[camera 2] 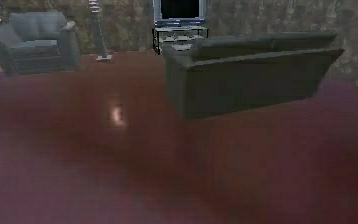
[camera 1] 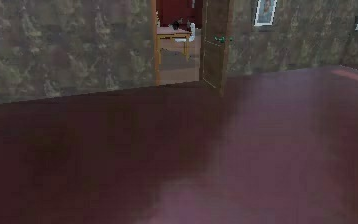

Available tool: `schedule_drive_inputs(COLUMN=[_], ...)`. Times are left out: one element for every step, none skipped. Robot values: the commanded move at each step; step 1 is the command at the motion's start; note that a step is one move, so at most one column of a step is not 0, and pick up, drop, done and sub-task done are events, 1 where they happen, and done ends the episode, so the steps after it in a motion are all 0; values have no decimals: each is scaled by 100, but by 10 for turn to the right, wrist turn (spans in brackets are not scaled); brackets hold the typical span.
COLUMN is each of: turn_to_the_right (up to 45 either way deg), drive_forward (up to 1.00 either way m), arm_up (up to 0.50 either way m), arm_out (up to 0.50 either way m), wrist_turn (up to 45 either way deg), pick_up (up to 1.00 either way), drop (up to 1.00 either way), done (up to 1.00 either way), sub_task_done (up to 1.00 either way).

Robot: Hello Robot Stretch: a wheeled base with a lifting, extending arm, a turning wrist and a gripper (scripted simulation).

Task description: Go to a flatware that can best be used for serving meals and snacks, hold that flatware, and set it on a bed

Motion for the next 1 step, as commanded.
schedule_drive_inputs(turn_to_the_right=[0], drive_forward=[100], arm_up=[0], arm_out=[0], wrist_turn=[0], pick_up=[0], drop=[0], done=[0], sub_task_done=[0])
